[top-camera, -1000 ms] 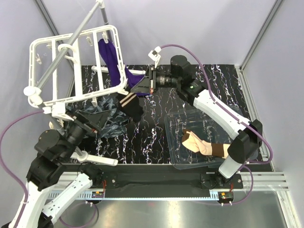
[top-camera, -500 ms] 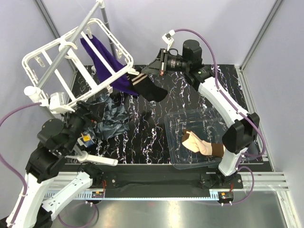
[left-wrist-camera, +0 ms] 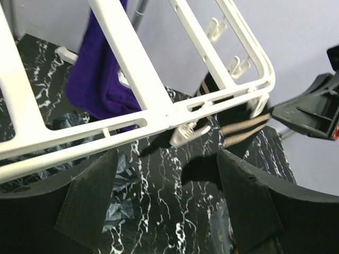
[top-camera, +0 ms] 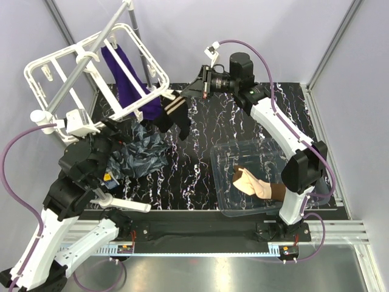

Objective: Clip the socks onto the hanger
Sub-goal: Clamp the sock onto the hanger, then open the clamp at the hanger.

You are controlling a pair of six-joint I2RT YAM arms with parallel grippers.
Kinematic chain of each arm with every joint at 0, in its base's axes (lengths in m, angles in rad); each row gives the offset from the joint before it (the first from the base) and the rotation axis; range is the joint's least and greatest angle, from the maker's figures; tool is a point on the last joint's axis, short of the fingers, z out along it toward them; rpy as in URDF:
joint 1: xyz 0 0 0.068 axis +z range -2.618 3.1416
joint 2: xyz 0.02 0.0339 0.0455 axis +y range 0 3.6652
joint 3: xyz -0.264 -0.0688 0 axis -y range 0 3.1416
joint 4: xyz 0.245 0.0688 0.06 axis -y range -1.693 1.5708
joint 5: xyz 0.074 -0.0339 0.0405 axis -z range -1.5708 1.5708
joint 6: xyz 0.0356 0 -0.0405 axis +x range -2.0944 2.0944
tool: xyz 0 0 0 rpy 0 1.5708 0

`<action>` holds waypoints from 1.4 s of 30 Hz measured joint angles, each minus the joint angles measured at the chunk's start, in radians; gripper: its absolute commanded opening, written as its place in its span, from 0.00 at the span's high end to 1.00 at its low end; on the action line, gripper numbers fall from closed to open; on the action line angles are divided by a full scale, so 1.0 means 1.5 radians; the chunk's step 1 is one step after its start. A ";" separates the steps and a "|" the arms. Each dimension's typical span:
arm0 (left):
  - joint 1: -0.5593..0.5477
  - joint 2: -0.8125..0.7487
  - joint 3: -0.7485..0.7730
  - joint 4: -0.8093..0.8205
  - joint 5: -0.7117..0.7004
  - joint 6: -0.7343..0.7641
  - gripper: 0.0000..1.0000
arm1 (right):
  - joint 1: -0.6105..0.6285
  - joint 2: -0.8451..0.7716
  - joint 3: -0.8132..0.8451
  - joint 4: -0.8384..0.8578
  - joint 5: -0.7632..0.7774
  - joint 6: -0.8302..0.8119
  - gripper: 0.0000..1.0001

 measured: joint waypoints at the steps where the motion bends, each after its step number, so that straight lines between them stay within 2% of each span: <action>1: 0.000 0.003 0.000 0.006 -0.006 0.005 0.19 | 0.000 -0.001 -0.001 -0.005 0.007 -0.004 0.74; 2: 0.000 0.006 0.000 0.009 -0.011 0.009 0.19 | 0.000 -0.001 -0.002 -0.008 0.011 -0.008 0.70; 3: 0.000 0.009 0.000 0.013 -0.015 0.013 0.19 | 0.000 -0.004 -0.007 -0.013 0.016 -0.014 0.59; 6: 0.000 0.018 0.000 0.023 -0.022 0.026 0.20 | 0.000 -0.025 -0.034 -0.050 0.056 -0.045 0.42; 13: 0.000 0.036 0.001 0.038 -0.026 0.057 0.20 | 0.027 -0.173 -0.162 -0.100 0.182 -0.123 0.30; 15: 0.000 0.036 0.001 0.041 -0.026 0.061 0.20 | 0.081 -0.223 -0.201 -0.084 0.218 -0.149 0.28; 19: 0.000 0.036 0.011 0.039 -0.021 0.059 0.18 | 0.228 -0.272 -0.281 0.046 0.242 -0.189 0.26; 21: 0.000 0.034 0.022 0.033 -0.012 0.049 0.13 | 0.267 -0.264 -0.305 0.108 0.245 -0.199 0.25; 29: 0.000 -0.003 0.047 0.002 0.029 -0.003 0.15 | 0.305 -0.110 -0.273 0.292 0.267 -0.207 0.27; 33: 0.000 -0.006 0.086 -0.024 0.056 -0.021 0.15 | 0.334 -0.037 -0.254 0.341 0.320 -0.240 0.26; 38: 0.000 -0.040 0.107 -0.049 0.076 -0.032 0.15 | 0.348 0.001 -0.254 0.398 0.405 -0.296 0.24; 42: 0.000 -0.070 0.122 -0.057 0.082 -0.033 0.15 | 0.346 0.018 -0.240 0.450 0.432 -0.337 0.24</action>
